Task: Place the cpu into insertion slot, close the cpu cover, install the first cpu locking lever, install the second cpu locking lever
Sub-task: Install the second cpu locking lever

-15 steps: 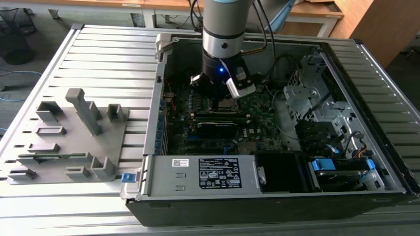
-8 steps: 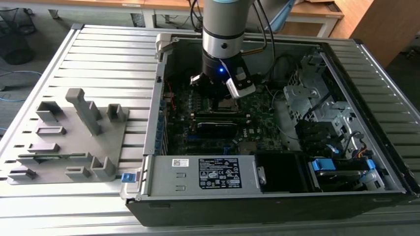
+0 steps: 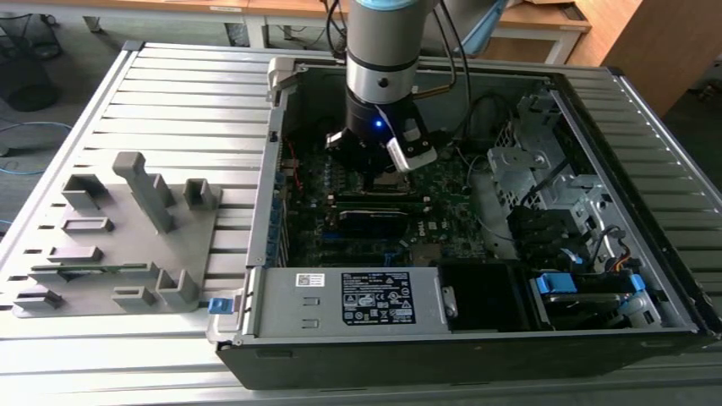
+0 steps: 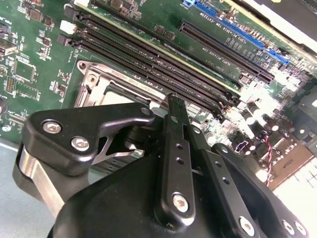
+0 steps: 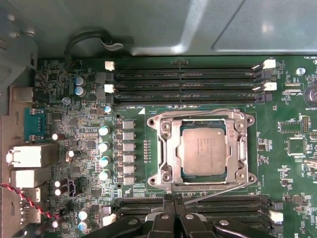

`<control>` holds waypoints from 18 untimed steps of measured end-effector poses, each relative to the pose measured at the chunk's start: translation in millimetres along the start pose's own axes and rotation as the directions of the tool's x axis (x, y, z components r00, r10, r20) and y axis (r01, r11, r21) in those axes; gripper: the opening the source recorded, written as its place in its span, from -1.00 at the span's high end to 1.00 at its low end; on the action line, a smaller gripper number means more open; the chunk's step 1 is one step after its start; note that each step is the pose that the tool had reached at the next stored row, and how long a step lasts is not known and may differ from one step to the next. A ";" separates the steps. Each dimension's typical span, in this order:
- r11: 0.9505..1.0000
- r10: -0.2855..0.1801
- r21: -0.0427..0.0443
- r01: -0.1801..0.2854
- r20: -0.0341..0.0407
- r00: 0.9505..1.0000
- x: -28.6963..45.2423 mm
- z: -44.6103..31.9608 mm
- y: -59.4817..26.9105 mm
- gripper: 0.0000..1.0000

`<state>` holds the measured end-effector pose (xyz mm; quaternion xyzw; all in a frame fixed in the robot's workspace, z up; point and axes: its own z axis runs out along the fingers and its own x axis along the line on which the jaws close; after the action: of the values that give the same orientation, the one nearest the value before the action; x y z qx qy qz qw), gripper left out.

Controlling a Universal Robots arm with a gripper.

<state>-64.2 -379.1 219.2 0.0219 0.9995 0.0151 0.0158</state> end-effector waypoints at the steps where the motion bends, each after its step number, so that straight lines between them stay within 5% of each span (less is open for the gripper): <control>1: 1.000 0.000 0.000 0.000 0.000 1.000 0.1 0.7 0.0 0.79; 18: 1.000 0.000 0.000 0.000 0.000 1.000 0.3 5.2 -0.1 0.79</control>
<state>-64.4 -379.1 214.1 0.0219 0.9995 0.0152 0.0158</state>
